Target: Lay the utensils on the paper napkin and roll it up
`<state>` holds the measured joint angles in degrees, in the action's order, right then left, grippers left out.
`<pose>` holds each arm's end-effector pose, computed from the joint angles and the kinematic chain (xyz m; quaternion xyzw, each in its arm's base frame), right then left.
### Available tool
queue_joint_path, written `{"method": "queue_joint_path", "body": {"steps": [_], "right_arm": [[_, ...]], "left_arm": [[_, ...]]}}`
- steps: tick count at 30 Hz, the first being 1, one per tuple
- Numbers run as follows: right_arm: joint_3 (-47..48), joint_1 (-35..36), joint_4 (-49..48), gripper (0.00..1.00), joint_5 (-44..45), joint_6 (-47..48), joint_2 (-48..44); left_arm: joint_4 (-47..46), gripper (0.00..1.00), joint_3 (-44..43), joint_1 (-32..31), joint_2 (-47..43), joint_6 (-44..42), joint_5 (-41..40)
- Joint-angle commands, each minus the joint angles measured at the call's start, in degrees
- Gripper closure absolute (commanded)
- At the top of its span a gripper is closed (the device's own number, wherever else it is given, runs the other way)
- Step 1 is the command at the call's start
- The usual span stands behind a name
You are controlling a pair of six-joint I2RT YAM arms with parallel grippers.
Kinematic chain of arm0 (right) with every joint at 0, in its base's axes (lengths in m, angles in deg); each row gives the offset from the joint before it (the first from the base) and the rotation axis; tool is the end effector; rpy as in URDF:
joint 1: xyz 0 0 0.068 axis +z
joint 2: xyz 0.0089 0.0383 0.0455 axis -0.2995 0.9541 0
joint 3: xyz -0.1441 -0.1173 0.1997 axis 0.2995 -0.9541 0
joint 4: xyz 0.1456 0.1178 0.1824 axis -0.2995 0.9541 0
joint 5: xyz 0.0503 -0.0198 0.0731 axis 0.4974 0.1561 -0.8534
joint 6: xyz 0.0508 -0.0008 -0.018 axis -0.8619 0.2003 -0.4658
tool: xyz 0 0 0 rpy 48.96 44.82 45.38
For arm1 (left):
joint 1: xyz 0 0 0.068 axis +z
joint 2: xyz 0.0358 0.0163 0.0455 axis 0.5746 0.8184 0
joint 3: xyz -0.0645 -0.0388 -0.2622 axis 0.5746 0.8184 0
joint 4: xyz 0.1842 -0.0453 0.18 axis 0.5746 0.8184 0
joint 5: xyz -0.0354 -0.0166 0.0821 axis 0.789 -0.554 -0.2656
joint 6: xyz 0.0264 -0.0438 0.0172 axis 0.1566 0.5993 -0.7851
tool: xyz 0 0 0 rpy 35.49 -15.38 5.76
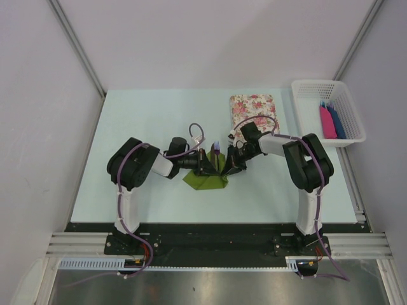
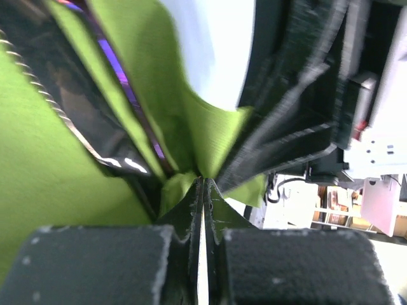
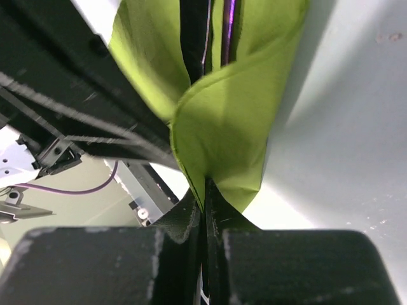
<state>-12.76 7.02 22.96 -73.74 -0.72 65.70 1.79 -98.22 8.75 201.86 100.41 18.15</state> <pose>0.3334 0.1801 0.1265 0.0841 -0.9017 -0.4239 0.0108 0.3106 -0.1857 0.0825 0.0610 0.8051 -0.5804 0.1057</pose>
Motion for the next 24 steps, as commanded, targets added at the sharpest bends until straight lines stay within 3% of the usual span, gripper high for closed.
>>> {"method": "queue_joint_path", "body": {"steps": [1,16,24], "right_arm": [[2.31,0.51,0.69,0.98,1.26,-0.2,0.62],[2.4,0.78,0.86,0.97,1.61,0.33,0.36],[2.66,1.39,0.69,0.97,0.73,-0.72,-0.96]], "left_arm": [[-2.19,0.95,1.6,0.49,-6.34,-0.01,0.87],[11.43,0.94,4.6,1.98,-10.13,-8.09,0.17],[11.09,0.97,2.93,1.98,-6.26,-8.1,-2.03]]}}
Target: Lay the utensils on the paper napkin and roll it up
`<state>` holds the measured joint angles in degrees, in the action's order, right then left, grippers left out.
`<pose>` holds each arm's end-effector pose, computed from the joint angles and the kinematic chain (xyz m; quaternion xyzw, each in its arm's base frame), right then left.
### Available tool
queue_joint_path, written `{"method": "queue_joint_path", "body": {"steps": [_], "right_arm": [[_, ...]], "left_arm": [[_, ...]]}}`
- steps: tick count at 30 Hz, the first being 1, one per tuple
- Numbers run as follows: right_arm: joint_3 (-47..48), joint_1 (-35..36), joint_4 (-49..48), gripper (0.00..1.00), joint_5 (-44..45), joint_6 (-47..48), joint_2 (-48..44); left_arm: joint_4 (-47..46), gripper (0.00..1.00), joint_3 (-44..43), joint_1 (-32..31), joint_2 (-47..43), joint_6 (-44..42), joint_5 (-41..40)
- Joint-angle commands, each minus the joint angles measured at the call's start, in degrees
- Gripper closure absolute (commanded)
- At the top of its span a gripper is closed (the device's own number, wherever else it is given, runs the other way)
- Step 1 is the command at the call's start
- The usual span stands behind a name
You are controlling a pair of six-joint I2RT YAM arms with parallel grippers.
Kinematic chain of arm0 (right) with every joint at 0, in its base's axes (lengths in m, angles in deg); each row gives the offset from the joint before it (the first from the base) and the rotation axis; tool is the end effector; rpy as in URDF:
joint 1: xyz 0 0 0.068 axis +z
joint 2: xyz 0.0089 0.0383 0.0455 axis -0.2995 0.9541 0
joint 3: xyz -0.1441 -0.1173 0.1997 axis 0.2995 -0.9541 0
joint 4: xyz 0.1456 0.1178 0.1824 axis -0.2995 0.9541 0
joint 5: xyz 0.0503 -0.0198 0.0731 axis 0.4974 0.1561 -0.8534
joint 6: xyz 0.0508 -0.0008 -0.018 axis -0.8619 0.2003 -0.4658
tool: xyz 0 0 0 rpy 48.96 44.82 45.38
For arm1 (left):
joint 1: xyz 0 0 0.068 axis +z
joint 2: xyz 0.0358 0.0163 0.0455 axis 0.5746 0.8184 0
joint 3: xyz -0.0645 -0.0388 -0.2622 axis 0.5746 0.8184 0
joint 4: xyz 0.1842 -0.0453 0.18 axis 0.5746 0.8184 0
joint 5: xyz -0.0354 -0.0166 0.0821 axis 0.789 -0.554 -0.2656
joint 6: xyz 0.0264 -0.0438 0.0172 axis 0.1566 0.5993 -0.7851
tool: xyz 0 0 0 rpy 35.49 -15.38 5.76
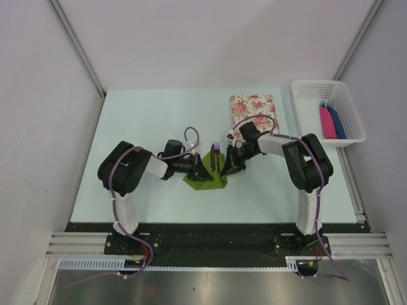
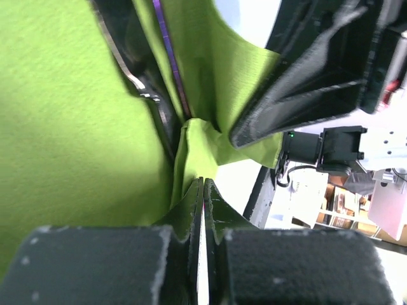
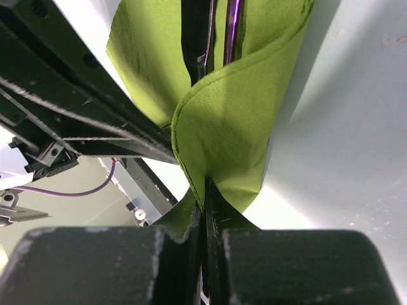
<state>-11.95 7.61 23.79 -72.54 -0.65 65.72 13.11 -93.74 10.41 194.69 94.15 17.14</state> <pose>0.3336 0.1839 0.1289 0.0876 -0.9054 -0.4153 0.0085 0.2907 -0.1647 0.0909 0.0546 0.8306 -0.5464 0.0927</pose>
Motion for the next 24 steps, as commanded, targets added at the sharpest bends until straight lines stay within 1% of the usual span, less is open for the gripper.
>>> {"method": "queue_joint_path", "body": {"steps": [1,11,24], "right_arm": [[1.94,0.89,-0.06,0.97,-0.56,-0.88,-0.98],[3.26,1.77,-0.14,0.97,-2.76,-3.77,-0.37],[4.05,3.18,-4.62,0.97,-6.89,-8.96,2.97]], "left_arm": [[-0.06,0.97,-1.73,0.32,1.26,-1.85,-0.94],[1.17,0.99,-2.34,0.23,1.52,-2.46,-1.64],[1.87,1.0,-3.05,0.14,1.87,-3.08,-1.38]]}}
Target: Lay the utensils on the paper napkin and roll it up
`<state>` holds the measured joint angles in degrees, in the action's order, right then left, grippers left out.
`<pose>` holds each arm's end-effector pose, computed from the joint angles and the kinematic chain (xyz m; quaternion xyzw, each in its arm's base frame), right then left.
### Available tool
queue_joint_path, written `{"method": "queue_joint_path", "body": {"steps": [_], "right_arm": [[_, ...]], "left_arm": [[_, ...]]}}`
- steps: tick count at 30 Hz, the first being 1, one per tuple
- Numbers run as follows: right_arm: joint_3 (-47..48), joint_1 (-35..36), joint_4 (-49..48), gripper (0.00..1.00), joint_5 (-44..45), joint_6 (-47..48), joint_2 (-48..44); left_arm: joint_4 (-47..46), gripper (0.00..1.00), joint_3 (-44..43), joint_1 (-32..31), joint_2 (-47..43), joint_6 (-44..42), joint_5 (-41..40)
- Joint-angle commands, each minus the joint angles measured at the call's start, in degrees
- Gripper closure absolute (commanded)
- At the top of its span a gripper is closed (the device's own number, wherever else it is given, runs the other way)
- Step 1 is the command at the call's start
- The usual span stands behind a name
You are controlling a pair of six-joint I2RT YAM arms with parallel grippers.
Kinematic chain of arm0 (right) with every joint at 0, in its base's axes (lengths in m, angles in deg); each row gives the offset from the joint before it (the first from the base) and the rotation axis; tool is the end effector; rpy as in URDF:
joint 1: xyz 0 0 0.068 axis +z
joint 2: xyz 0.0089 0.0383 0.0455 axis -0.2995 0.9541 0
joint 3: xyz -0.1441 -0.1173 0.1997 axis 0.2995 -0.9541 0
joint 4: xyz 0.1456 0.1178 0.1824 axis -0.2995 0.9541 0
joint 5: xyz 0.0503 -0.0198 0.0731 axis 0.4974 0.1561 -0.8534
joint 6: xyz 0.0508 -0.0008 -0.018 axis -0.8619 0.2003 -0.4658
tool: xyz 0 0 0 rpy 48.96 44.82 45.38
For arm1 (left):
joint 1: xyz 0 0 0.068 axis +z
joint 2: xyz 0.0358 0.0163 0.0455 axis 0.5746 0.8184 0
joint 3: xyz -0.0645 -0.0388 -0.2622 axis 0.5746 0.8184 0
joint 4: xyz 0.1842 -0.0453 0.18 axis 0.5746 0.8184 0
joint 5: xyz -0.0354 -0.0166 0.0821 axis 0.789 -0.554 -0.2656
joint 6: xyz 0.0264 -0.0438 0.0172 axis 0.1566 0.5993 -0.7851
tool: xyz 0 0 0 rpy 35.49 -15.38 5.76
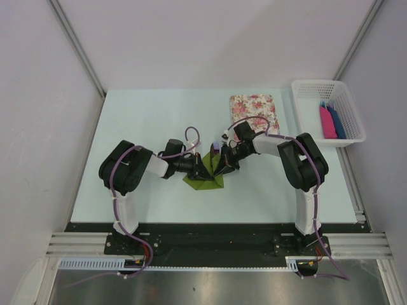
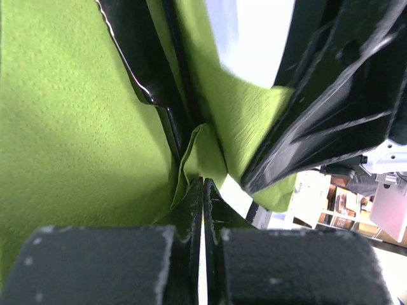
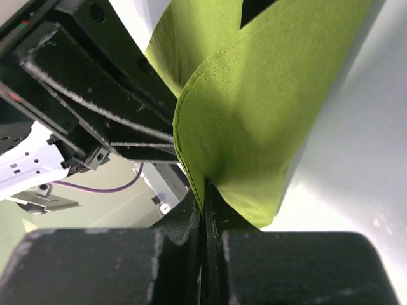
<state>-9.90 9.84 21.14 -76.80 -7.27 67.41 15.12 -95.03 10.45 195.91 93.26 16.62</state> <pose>0.3359 0.2038 0.1306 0.0699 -0.8890 -0.4509 0.0371 0.2941 -0.1658 0.0863 0.0511 0.8369 -0.5380 0.0867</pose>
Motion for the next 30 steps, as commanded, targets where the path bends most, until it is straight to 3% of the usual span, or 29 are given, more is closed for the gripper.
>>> {"method": "queue_joint_path", "body": {"steps": [1,13,23,30], "right_arm": [[2.08,1.03,-2.07,0.98,-2.71,-2.51,1.46],[1.91,0.42,-4.79,0.98,-3.25,-5.07,5.33],[1.29,-0.28,-6.46,0.97,-2.98,-6.12,6.74],[1.2,-0.2,-7.69,0.96,-2.98,-6.73,7.09]], "left_arm": [[-0.05,1.0,-1.76,0.1,0.56,-2.18,-0.77],[0.13,1.0,-2.2,0.19,-0.93,-2.53,0.29],[1.79,0.9,1.14,3.96,-8.92,-2.44,1.52],[9.44,0.85,1.85,6.16,-11.92,-7.54,1.69]]}}
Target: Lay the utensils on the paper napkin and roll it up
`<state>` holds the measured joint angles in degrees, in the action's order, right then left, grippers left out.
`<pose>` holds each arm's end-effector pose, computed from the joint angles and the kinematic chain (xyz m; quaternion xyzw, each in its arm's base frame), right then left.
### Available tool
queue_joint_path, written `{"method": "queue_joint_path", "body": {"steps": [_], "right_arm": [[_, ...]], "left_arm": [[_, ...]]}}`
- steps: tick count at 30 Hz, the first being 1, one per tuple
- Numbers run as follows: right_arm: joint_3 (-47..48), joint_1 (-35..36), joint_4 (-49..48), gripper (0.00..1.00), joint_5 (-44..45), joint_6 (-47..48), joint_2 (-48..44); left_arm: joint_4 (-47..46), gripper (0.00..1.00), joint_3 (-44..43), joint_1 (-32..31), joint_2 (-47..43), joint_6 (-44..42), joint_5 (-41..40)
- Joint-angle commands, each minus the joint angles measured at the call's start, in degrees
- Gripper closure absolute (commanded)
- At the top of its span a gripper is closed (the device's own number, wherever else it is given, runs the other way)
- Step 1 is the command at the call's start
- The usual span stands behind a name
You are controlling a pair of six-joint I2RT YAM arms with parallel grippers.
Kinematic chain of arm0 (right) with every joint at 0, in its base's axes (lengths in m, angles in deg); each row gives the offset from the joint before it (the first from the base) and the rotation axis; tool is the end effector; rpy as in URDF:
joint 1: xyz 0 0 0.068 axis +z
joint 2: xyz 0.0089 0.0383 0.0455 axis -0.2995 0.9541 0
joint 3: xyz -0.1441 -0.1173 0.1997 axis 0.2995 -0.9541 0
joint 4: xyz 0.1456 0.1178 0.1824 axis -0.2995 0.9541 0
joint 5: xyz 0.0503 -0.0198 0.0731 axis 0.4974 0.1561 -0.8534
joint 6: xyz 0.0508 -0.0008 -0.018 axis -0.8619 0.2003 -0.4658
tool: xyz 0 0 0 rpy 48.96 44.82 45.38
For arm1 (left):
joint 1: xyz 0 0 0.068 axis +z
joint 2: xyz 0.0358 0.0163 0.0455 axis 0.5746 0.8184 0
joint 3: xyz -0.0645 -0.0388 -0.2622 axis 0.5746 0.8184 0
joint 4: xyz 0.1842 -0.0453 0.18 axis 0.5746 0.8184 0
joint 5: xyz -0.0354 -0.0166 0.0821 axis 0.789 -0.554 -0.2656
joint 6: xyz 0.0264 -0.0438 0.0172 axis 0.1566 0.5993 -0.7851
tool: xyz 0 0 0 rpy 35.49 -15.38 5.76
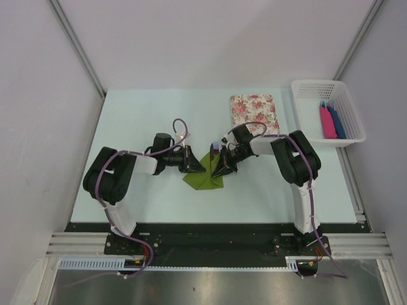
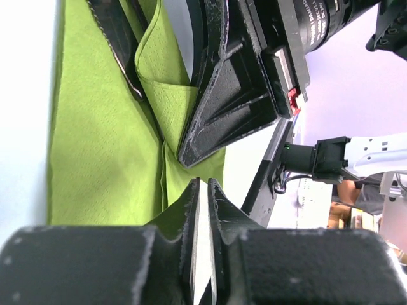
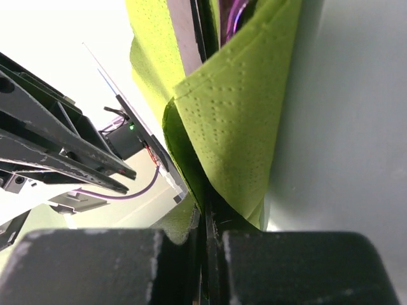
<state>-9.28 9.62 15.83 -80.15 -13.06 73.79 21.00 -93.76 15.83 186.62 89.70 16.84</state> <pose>0.3451 0.2082 0.0961 0.0276 -0.8799 -0.4679 0.0775 0.2981 -0.1340 0.1243 0.0472 0.8313 -0.5352 0.1423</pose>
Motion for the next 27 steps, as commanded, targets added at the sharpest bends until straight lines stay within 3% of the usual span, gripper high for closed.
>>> {"method": "queue_joint_path", "body": {"steps": [1,8,11,15,24,27], "right_arm": [[0.51,0.02,-2.9,0.96,0.37,-1.12,0.71],[0.59,0.11,-3.52,0.93,-0.42,-1.65,1.23],[0.51,0.11,-3.35,0.81,-0.43,-1.73,1.23],[0.59,0.02,-3.35,0.57,-0.16,-1.73,1.23],[1.3,0.29,-2.91,0.35,0.1,-1.73,1.23],[1.65,0.29,-2.91,0.34,0.19,-1.82,1.32]], "left_arm": [[3.74,0.85,0.58,0.79,-2.89,-4.15,1.39],[2.16,0.85,0.67,1.05,-2.89,-2.93,1.3],[0.67,0.82,0.75,1.49,-2.98,-1.7,1.39],[-1.44,0.69,0.49,1.75,-3.59,0.24,1.91],[-4.96,0.5,1.28,4.47,-4.91,6.03,0.25],[-6.1,0.48,1.11,5.35,-5.26,8.06,0.24]]}}
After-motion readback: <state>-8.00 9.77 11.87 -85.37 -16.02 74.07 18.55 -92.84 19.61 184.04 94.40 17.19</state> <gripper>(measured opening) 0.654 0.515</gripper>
